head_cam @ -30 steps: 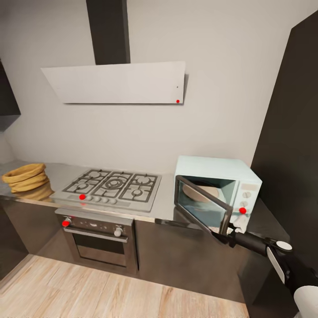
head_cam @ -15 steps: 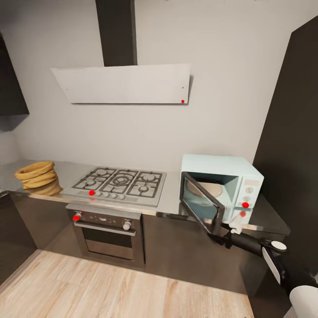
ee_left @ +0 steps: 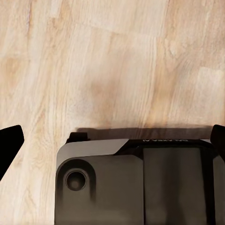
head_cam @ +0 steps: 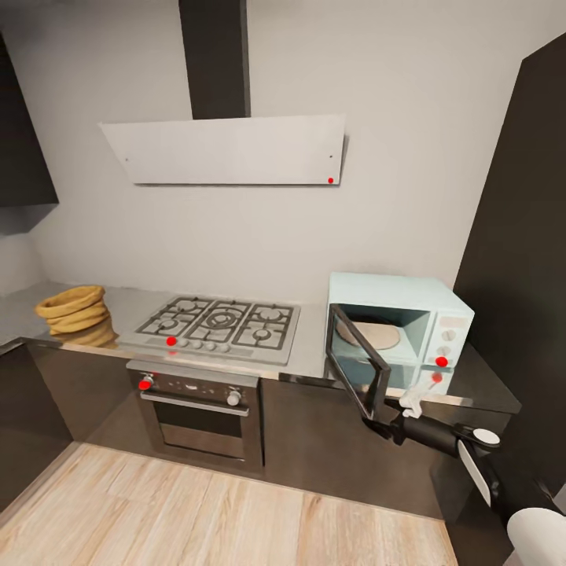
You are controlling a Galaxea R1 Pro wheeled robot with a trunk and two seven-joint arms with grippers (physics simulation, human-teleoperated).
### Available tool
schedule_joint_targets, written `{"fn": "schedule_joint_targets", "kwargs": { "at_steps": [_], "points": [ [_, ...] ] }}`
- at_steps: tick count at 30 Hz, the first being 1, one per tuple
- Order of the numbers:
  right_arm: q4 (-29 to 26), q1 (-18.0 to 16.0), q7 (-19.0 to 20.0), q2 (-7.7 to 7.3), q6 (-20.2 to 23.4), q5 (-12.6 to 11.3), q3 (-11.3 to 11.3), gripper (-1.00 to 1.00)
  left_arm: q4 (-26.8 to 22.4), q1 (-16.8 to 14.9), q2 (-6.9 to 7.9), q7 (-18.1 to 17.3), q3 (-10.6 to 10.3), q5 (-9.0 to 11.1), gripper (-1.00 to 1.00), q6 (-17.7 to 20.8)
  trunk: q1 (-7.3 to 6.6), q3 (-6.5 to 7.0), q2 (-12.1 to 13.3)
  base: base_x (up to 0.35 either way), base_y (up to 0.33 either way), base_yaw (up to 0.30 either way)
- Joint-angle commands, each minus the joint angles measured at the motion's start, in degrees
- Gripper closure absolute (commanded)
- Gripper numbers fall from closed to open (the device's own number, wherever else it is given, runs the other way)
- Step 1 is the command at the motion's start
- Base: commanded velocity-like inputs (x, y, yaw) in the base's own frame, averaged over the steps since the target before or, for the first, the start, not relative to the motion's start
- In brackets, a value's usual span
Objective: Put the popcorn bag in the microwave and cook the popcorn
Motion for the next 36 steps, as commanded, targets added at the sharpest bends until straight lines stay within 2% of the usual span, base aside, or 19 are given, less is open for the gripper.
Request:
{"fn": "schedule_joint_targets", "kwargs": {
  "at_steps": [1, 18, 21, 30, 32, 36],
  "points": [
    [0.03, -0.02, 0.25, 0.02, -0.15, 0.02, -0.09, -1.00, 0.07, -0.02, -0.01, 0.01, 0.12, 0.01, -1.00, -0.20, 0.02, -0.02, -0.04, 0.000, 0.000, 0.000],
    [0.02, -0.02, 0.33, 0.02, -0.15, 0.02, -0.07, -1.00, 0.07, -0.02, -0.01, 0.01, 0.15, 0.01, -1.00, -0.20, 0.02, -0.02, -0.04, -0.020, -0.054, 0.000],
    [0.02, -0.02, 0.31, 0.02, -0.15, 0.02, -0.07, -1.00, 0.07, -0.02, -0.01, 0.01, 0.12, 0.01, -1.00, -0.20, 0.02, -0.02, -0.04, 0.000, -0.253, 0.000],
    [0.11, -0.02, -0.10, -0.50, -0.26, -0.11, -0.67, -1.00, 0.07, -0.02, -0.01, 0.01, 0.20, 0.01, -1.00, -0.20, 0.02, -0.02, -0.04, 0.000, -0.051, 0.000],
    [0.32, -0.07, -0.83, -0.52, -0.99, -0.16, -0.78, -1.00, 0.07, -0.02, -0.01, 0.01, 0.20, 0.01, -1.00, -0.20, 0.02, -0.02, -0.04, 0.000, -0.001, 0.000],
    [0.67, -0.11, -8.08, -0.67, -1.49, -0.64, -1.15, -1.00, 0.07, -0.02, -0.01, 0.01, 0.20, 0.01, -1.00, -0.20, 0.02, -0.02, -0.04, 0.000, 0.000, 0.000]
  ]
}}
